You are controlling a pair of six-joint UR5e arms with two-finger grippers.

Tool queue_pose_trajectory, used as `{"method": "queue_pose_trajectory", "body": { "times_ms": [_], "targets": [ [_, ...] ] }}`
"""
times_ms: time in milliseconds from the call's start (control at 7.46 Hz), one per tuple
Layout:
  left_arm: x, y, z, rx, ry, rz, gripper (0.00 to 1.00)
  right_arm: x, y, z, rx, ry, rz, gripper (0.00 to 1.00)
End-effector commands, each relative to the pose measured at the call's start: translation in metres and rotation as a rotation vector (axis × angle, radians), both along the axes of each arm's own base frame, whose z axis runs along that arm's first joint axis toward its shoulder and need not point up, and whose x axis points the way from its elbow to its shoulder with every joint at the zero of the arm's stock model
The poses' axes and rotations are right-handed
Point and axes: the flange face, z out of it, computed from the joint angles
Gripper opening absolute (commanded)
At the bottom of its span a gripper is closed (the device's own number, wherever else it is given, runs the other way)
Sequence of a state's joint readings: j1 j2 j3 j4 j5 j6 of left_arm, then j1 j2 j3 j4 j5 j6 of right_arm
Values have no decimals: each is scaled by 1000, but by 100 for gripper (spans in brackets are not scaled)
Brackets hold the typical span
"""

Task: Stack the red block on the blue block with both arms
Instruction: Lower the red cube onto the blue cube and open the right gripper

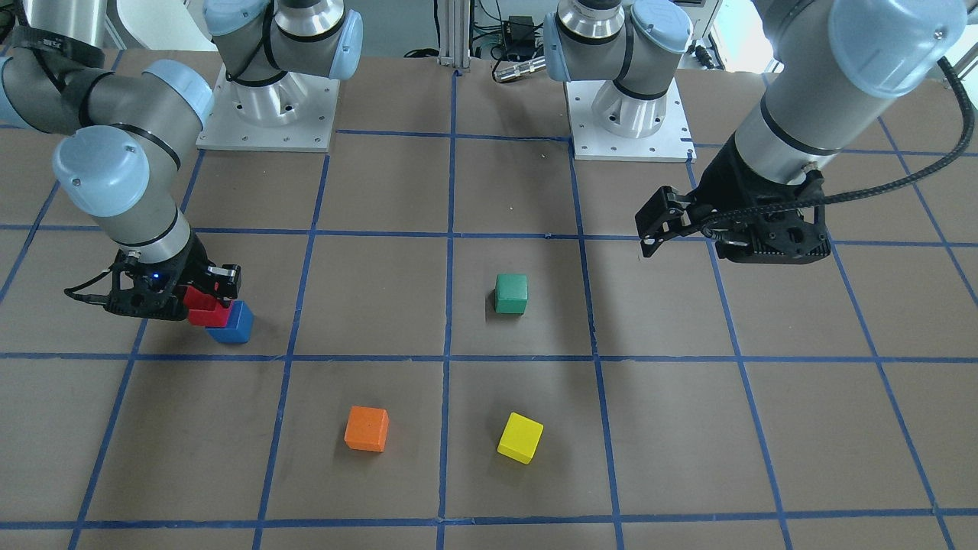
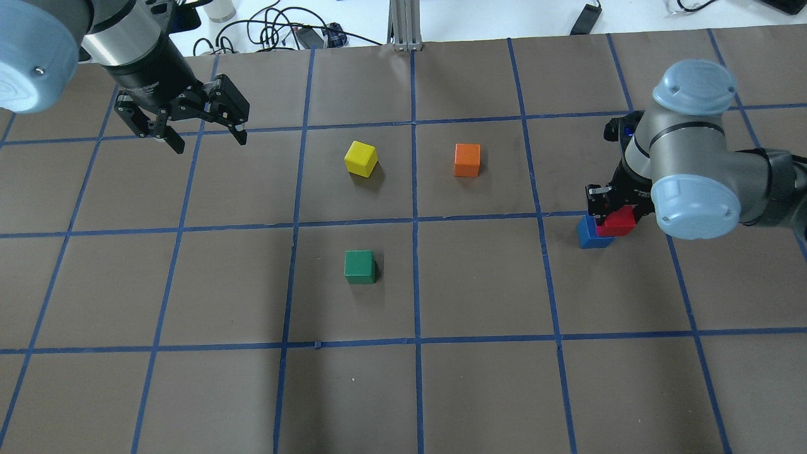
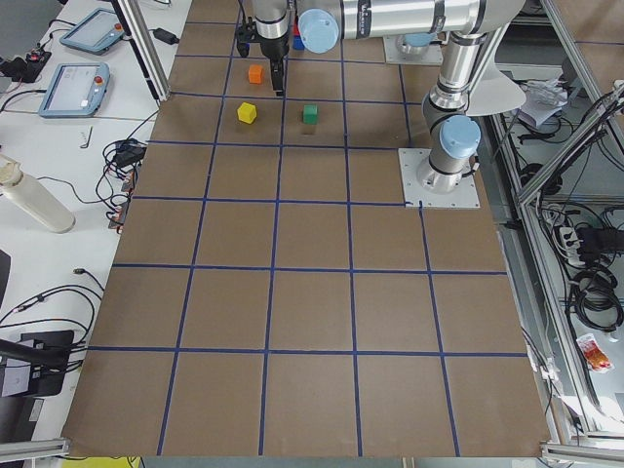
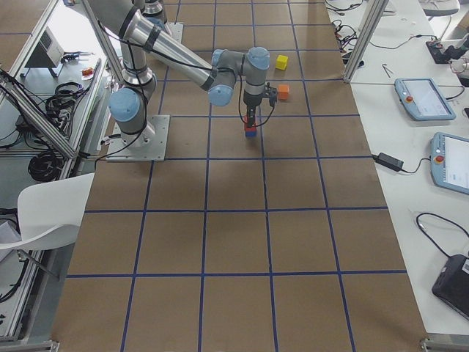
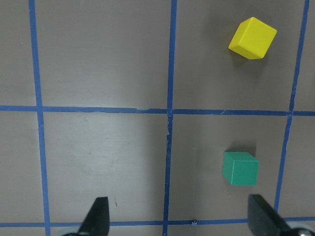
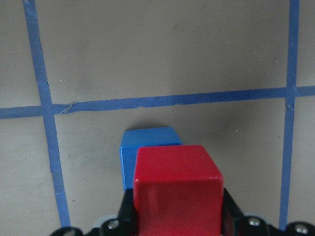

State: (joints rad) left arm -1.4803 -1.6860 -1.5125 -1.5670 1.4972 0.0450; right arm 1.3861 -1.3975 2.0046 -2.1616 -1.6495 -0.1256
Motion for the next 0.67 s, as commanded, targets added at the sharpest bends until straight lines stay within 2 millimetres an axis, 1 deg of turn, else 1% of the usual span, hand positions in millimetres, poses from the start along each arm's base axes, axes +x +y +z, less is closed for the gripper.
{"method": "queue_pose_trajectory", "body": {
  "times_ms": [0, 268, 402, 536],
  "targets": [
    [0, 0, 0, -1, -2, -1, 100, 2, -4, 5, -15, -26, -1, 44],
    [0, -1, -2, 4, 2, 1, 100, 5, -3, -5, 7, -30, 5, 45],
    [0, 0, -1, 2, 2, 1, 100, 5, -3, -5, 8, -28, 5, 46],
    [0, -1, -1, 1, 2, 1, 100, 5, -3, -6, 14, -29, 5, 55]
  ]
}}
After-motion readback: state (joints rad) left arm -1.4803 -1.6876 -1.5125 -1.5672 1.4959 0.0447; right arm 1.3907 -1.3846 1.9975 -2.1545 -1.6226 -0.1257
